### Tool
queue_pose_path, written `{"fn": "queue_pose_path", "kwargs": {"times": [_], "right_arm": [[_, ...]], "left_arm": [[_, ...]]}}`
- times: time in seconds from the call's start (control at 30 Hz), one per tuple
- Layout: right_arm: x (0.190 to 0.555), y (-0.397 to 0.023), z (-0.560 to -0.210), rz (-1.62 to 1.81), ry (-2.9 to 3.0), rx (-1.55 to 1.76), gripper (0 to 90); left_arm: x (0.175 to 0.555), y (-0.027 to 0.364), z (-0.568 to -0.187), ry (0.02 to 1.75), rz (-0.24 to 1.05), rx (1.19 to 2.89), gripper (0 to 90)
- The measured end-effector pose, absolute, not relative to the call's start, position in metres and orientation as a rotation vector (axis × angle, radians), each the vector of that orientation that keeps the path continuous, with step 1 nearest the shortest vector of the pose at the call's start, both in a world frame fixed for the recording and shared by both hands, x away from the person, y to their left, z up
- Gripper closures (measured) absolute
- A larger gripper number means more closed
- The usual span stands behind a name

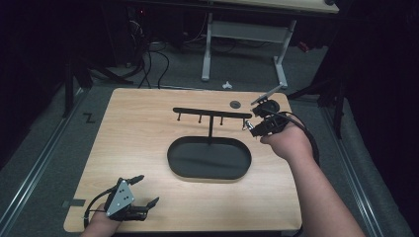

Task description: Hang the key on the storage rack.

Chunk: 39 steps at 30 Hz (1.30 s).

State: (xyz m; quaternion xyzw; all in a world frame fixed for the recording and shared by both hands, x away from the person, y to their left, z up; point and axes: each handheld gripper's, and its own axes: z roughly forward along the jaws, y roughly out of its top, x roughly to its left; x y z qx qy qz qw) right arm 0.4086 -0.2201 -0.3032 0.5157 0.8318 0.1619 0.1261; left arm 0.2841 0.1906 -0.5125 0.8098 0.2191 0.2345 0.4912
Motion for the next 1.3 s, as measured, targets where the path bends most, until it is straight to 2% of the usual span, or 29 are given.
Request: {"fn": "queue_pose_path", "kwargs": {"times": [0.53,1.3], "right_arm": [[0.427,-0.219,-0.303,0.46,2.394,1.543,84.8],[0.435,-0.224,-0.311,0.464,2.374,1.588,84.6]], "left_arm": [[0.284,0.191,-0.512,0.531,0.57,1.963,15.2],[0.284,0.191,-0.513,0.532,0.568,1.965,15.2]]}}
